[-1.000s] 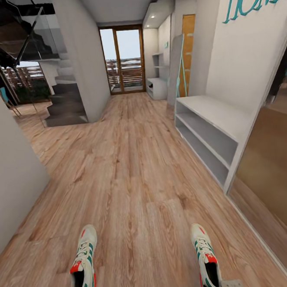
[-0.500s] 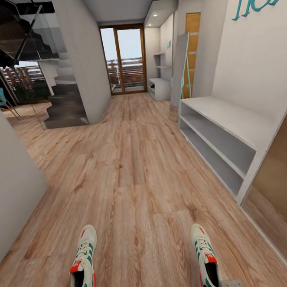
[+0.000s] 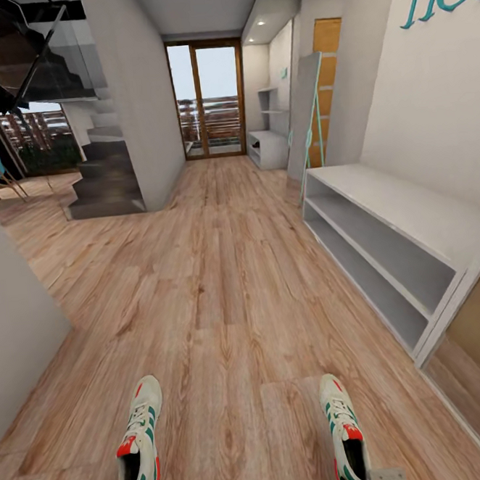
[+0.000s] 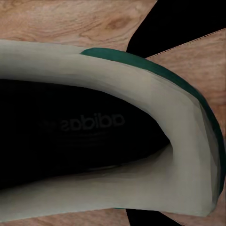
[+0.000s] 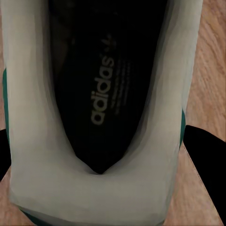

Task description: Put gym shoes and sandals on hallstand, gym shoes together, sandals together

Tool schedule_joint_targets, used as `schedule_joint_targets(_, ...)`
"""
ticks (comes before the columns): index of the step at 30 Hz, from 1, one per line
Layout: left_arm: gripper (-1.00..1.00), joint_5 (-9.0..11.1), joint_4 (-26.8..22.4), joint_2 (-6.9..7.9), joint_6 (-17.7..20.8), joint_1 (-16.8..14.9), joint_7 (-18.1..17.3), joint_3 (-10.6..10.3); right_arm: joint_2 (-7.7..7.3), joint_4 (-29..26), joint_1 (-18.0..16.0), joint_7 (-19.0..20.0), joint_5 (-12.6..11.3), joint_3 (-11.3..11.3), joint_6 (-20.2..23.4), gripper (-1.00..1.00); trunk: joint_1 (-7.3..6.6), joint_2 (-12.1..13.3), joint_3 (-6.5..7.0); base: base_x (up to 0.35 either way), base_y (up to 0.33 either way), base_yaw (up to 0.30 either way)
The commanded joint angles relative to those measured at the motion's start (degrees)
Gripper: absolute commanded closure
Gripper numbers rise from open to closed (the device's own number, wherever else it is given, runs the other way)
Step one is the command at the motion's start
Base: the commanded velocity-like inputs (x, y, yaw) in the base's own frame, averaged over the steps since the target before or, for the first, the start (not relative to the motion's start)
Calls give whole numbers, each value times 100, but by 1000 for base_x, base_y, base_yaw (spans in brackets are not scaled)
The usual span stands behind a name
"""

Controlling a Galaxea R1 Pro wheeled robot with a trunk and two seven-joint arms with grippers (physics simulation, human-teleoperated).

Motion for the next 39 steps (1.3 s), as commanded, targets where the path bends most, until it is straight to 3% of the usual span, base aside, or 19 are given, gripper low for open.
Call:
schedule_joint_targets(1,100,-19,3,-5,-13,-5,-58,49,-1,3,-3,30,16,-49,-17,100,2,-2,-5,334,0,0)
schedule_joint_targets(39,100,-28,2,-14,-13,-5,-58,46,-1,3,-3,32,16,-49,-19,100,2,-2,-5,334,0,0)
